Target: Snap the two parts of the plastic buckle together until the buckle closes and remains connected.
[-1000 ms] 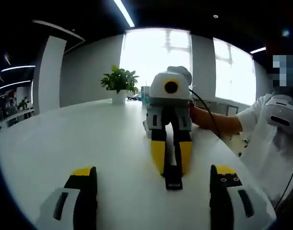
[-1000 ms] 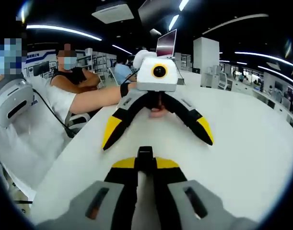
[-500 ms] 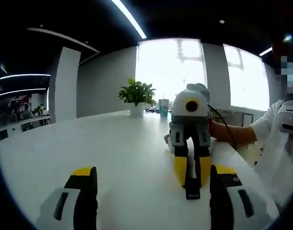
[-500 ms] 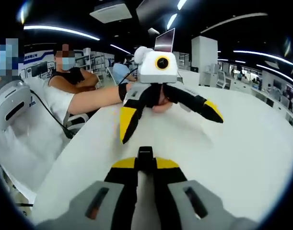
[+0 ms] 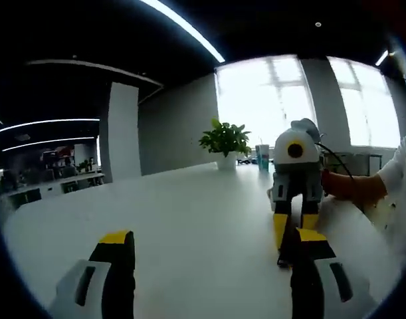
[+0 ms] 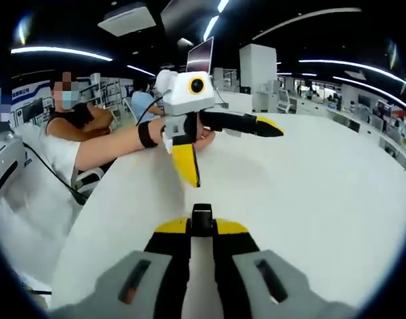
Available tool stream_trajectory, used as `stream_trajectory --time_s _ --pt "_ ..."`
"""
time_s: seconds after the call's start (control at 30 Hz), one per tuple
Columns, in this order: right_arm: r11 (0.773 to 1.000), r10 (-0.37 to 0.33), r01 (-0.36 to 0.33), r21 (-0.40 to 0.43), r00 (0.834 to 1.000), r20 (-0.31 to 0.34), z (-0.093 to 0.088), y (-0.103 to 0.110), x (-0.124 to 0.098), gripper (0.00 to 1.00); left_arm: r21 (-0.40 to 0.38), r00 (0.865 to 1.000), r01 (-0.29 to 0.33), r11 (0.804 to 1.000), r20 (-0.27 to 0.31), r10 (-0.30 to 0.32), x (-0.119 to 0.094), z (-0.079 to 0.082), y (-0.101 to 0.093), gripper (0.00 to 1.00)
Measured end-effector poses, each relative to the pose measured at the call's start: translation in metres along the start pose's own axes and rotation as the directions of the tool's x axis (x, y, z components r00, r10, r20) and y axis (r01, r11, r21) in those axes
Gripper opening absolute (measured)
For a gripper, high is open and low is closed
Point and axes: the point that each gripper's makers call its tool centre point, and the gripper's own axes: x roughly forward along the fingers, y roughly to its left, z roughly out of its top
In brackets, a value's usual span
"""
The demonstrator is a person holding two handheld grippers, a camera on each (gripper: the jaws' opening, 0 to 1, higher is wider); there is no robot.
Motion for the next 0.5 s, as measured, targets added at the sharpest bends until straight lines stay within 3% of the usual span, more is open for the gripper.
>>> stream_trajectory --time_s 0.07,0.17,0.23,0.5 --pt "0.999 -0.032 0.032 -0.002 0.999 0.006 0.001 -0.005 -0.003 0.1 0.032 0.995 -0.095 0.995 0.008 0.095 -0.002 0.002 0.017 0.99" --pt "0.998 -0.057 0.057 0.011 0.998 0.013 0.002 -0.012 -0.007 0.1 0.036 0.985 -0.167 0.985 0.04 0.165 -0.005 0.005 0.031 0.99" --pt "0.997 -0.079 0.079 0.014 0.997 0.015 0.002 -0.017 -0.008 0.1 0.019 0.982 -0.188 0.982 0.01 0.187 -0.007 -0.001 0.036 0.99" --pt "0.983 -0.184 0.182 0.038 0.982 0.041 0.008 -0.035 -0.015 0.1 -0.03 0.966 -0.255 0.966 0.032 0.256 -0.013 0.002 0.051 0.99"
